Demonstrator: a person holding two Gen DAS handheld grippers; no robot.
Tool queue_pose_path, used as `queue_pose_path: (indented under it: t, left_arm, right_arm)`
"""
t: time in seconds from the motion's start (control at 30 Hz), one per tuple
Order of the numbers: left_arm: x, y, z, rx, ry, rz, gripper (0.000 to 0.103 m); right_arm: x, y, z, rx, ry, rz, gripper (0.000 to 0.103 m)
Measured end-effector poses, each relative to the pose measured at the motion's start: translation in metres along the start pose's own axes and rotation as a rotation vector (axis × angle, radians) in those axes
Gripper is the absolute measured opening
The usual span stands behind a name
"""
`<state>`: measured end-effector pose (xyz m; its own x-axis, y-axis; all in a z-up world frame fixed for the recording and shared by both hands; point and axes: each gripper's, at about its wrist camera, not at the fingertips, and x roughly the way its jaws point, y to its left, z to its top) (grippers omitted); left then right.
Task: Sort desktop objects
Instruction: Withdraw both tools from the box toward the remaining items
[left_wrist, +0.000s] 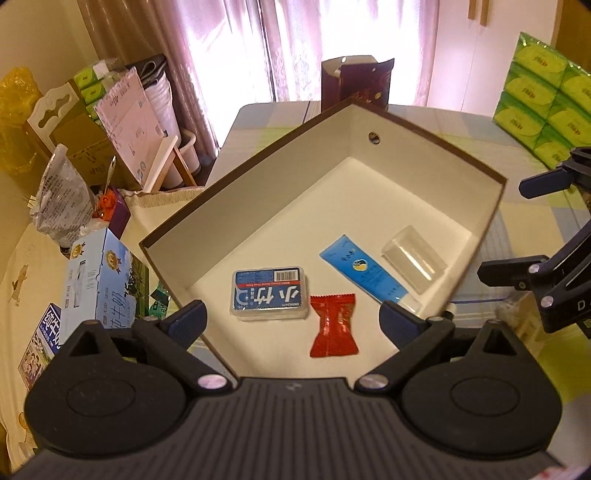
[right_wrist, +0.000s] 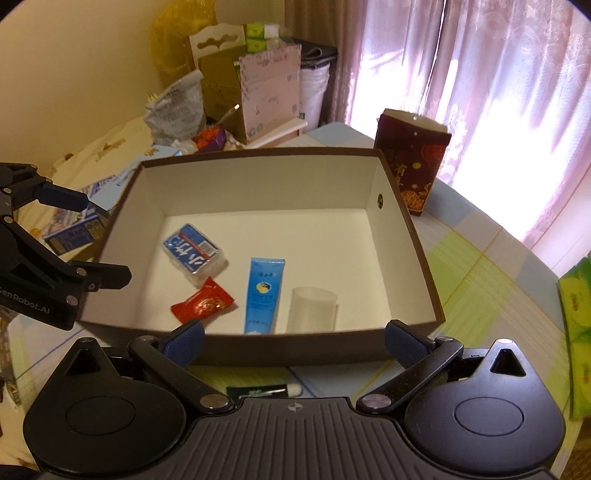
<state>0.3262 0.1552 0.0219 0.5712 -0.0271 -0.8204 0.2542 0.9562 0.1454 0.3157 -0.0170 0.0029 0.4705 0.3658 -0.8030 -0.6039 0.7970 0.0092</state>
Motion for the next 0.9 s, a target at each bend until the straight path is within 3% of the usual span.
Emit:
queue_pose_path:
  t: [0.5, 0.9]
  left_arm:
    - [-0.082, -0.035, -0.055, -0.018, -0.117, 0.009, 0.099]
    - [-0.109, -0.076, -0.114, -0.042, -0.122, 0.007, 0.099]
  right_arm:
    - [-0.078, 0.008, -0.080, 0.060, -0.128, 0.036, 0.101]
    - [-0.111, 0.021, -0.142, 0.106, -0.157, 0.014, 0.101]
